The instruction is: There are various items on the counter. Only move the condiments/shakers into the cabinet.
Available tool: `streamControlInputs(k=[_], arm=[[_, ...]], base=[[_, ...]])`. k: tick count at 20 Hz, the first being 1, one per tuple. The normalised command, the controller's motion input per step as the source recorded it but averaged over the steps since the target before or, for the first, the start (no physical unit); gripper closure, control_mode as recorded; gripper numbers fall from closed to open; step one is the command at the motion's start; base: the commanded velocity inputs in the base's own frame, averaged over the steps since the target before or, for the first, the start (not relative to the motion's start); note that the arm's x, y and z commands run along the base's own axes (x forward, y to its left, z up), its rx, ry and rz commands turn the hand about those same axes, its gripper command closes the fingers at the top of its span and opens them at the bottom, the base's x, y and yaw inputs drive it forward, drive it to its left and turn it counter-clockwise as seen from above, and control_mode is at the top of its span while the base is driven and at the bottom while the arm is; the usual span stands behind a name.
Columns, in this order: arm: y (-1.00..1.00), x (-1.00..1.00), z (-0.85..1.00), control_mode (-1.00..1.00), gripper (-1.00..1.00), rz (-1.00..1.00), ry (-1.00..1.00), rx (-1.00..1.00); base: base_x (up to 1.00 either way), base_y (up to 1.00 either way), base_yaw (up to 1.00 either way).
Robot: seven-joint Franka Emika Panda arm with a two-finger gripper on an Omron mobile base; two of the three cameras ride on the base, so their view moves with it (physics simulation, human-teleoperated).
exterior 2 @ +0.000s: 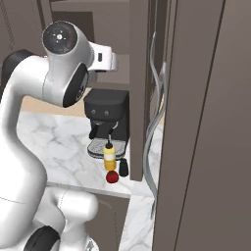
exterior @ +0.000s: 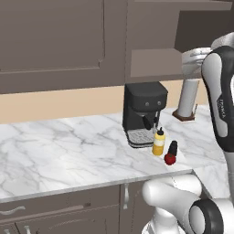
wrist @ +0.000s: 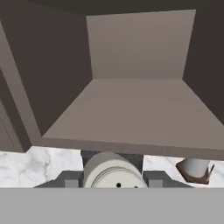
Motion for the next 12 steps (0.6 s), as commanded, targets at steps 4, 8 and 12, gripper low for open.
streamControlInputs(k=[4, 8, 12], arm=[[0.02, 0.75, 0.06, -1.00, 1.00, 0.00, -0.07, -0.02], [0.05, 0.81, 0.00, -1.00, 1.00, -0.02, 0.00, -0.01], [0.09, 0.81, 0.00, -1.00, 1.00, -0.01, 0.00, -0.02]], base=[[0.00, 0.00, 0.00], [0.00, 0.00, 0.00], [0.00, 0.00, 0.00]])
